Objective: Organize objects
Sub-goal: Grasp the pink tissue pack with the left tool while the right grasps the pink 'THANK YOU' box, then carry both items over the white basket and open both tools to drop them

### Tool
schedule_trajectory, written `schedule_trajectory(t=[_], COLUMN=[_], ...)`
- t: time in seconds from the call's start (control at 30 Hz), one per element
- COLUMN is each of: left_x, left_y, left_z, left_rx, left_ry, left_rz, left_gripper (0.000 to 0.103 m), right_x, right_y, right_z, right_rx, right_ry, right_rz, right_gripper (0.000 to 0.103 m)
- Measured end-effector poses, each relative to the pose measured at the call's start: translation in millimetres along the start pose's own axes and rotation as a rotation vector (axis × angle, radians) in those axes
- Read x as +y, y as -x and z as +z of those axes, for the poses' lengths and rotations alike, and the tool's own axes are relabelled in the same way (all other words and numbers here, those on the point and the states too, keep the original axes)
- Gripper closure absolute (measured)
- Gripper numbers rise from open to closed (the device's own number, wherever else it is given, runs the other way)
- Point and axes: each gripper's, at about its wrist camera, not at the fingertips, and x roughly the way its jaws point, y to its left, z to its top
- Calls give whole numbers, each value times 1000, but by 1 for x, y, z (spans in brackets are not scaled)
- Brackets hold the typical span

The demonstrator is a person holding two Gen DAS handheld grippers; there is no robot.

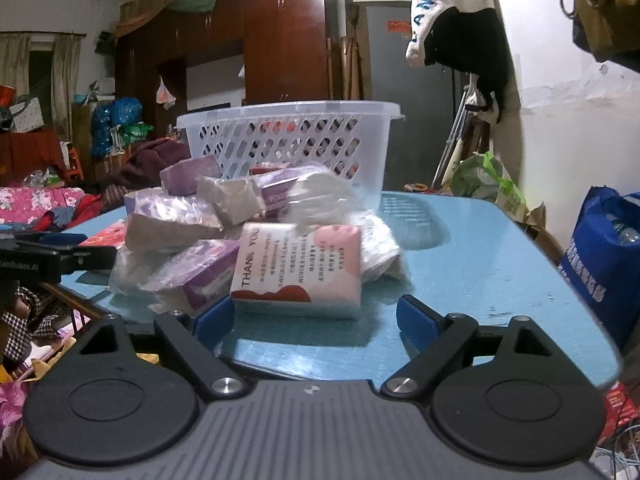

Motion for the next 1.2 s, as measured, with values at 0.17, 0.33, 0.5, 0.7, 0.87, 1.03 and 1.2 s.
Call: schedule_trajectory(t=[0.17,0.33,0.5,0.7,0.87,1.03,1.2], left_x=[-3,-7,-11,-3,7,11,17], left_y=[-1,1,-17,-9,2,14,22], left_z=[-2,-1,0,-1,-3,-2,11], left_rx=[-1,-26,-10,-28,-74,-127,-172], left_ry=[-26,-38,-30,3,7,-6,13], left_rz=[8,11,32,1,17,7,1], left_gripper=[6,6,6,30,30,30,30], right_x=[2,-3,5,5,1,-9,-18], right_y=[-4,1,-10,-10,7,19,26], right_z=[0,1,5,-1,1,8,22], right_rx=[-14,-15,-20,-35,-74,-92,-107], right_ry=[-3,-27,-14,-11,-12,-39,-69], right_rz=[-12,-12,-21,-36,-57,-39,1], right_gripper=[27,26,20,23,23,23,23])
